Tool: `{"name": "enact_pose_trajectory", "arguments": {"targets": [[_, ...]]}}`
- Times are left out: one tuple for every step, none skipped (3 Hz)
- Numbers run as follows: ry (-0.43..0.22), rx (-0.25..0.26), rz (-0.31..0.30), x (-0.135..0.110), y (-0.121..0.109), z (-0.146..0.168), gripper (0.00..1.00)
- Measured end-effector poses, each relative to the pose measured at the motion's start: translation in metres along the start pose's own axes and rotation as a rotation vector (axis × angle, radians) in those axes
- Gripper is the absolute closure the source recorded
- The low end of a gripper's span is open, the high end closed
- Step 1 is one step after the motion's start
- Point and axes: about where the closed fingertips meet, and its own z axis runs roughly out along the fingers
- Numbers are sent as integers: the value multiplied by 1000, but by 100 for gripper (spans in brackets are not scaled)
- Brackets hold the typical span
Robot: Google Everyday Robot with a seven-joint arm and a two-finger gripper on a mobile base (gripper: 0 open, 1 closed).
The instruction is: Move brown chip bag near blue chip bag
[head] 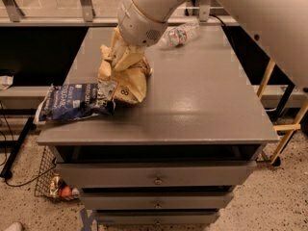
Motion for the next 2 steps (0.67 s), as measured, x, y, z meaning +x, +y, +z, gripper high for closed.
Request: {"name": "enact_pose_trajectory", "arguments": {"targets": [[-1,0,-2,-1,0,1,36],[-1,0,-5,-3,0,1,12]]}}
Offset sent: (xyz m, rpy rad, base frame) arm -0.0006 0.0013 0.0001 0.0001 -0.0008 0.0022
